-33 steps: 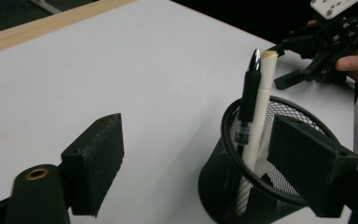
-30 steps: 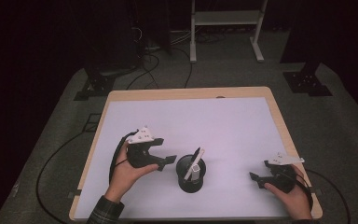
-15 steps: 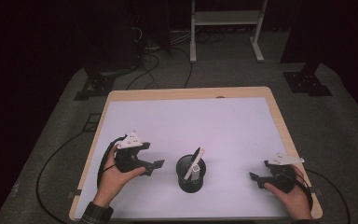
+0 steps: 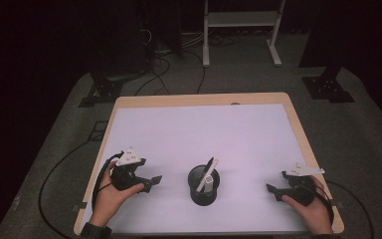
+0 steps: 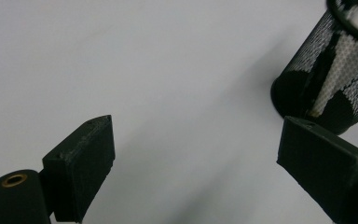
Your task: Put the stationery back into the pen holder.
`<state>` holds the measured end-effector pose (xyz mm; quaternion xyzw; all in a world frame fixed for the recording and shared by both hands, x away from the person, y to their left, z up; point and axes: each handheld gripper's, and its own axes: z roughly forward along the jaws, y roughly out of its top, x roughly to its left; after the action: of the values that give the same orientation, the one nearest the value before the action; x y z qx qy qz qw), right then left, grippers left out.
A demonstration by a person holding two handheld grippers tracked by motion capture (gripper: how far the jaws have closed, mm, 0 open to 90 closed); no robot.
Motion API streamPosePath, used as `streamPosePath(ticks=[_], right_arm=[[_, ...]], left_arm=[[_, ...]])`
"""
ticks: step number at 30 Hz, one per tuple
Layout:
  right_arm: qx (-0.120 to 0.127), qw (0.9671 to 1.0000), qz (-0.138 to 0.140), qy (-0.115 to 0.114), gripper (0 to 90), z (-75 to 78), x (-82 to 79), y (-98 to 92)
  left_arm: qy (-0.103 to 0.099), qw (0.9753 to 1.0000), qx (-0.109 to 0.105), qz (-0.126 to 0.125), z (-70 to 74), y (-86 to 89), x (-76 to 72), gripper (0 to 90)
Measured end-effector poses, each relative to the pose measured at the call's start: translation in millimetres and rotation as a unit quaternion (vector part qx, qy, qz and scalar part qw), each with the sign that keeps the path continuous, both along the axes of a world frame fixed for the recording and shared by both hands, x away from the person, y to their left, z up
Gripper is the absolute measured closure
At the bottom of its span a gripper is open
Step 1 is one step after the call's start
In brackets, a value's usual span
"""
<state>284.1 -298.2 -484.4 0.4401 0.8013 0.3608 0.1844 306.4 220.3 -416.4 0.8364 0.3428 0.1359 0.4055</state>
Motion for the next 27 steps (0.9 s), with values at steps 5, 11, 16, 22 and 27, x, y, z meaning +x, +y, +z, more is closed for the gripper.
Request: streamPosePath(ticks=[5, 11, 16, 22, 27], right_arm=[[0.0, 1.0, 0.0, 0.0, 18.7, 0.0, 0.0, 0.0], [0.0, 1.0, 0.0, 0.0, 18.7, 0.0, -0.1, 0.1], [0.0, 1.0, 0.0, 0.0, 18.7, 0.0, -0.1, 0.1], [0.0, 1.0, 0.0, 0.0, 18.7, 0.0, -0.1, 0.1], [0.0, 1.0, 0.0, 0.0, 18.7, 0.0, -0.1, 0.1]], left_arm=[[0.01, 0.9999, 0.004, 0.012, -9.0, 9.4, -3.9, 10.6], [0.02, 0.9992, 0.022, 0.026, -20.8, 19.8, -8.5, 10.6], [0.028, 0.9983, 0.036, 0.037, -28.7, 26.9, -11.7, 10.5], [0.036, 0.9964, 0.06, 0.048, -38.2, 33.8, -15.3, 10.5], [0.04, 0.9953, 0.07, 0.055, -43.7, 37.8, -18.4, 10.5]])
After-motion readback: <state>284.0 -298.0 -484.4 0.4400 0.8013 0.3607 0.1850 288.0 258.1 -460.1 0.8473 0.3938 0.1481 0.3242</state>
